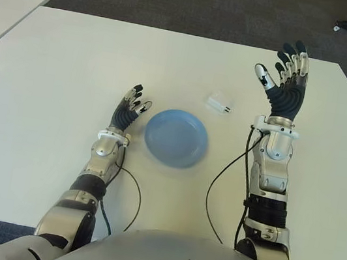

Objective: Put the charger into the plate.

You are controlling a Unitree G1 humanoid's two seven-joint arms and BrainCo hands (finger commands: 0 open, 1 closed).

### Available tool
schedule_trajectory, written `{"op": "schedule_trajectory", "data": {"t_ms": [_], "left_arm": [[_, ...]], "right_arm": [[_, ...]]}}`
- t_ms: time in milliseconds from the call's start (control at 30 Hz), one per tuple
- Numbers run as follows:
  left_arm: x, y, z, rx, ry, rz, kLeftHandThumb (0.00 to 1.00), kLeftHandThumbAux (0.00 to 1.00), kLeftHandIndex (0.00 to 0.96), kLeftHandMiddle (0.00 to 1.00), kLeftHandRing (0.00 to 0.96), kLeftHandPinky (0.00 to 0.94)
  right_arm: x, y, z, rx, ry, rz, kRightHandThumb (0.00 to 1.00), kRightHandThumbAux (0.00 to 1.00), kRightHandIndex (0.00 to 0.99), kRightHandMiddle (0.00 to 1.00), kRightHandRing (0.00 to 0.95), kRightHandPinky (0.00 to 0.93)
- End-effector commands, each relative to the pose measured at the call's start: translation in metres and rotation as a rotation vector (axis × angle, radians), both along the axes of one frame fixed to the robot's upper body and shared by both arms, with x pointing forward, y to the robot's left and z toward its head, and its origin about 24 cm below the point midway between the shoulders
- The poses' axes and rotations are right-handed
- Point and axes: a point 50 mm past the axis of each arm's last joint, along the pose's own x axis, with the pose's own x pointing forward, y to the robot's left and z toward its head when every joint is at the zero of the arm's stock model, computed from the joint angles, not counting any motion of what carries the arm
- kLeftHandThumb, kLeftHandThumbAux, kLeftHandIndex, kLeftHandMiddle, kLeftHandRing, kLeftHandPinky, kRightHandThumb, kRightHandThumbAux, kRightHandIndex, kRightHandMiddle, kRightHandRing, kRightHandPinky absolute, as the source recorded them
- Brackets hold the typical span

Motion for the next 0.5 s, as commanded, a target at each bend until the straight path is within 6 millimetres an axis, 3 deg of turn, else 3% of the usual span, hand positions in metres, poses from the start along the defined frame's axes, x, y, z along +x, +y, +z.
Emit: {"op": "schedule_trajectory", "data": {"t_ms": [33,100,233,500], "left_arm": [[-0.01,-0.004,-0.015,-0.002,0.092,0.004,0.0,0.539,0.0,0.0,0.0,0.0],[-0.01,-0.005,-0.015,-0.005,0.094,0.004,0.0,0.54,0.0,0.0,0.0,0.0],[-0.009,-0.006,-0.016,-0.012,0.101,0.001,0.0,0.542,0.0,0.0,0.0,0.0],[-0.009,-0.006,-0.016,-0.021,0.097,0.003,0.0,0.54,0.0,0.0,0.0,0.0]], "right_arm": [[0.022,-0.003,-0.002,-0.105,0.03,0.013,0.513,0.716,0.028,0.176,0.149,0.148],[0.046,-0.011,0.001,-0.207,0.059,0.001,0.511,0.695,0.024,0.166,0.146,0.144],[0.073,-0.025,0.005,-0.393,0.106,-0.032,0.491,0.64,0.01,0.135,0.128,0.134],[0.086,-0.035,0.006,-0.594,0.176,-0.002,0.459,0.489,0.0,0.034,0.026,0.023]]}}
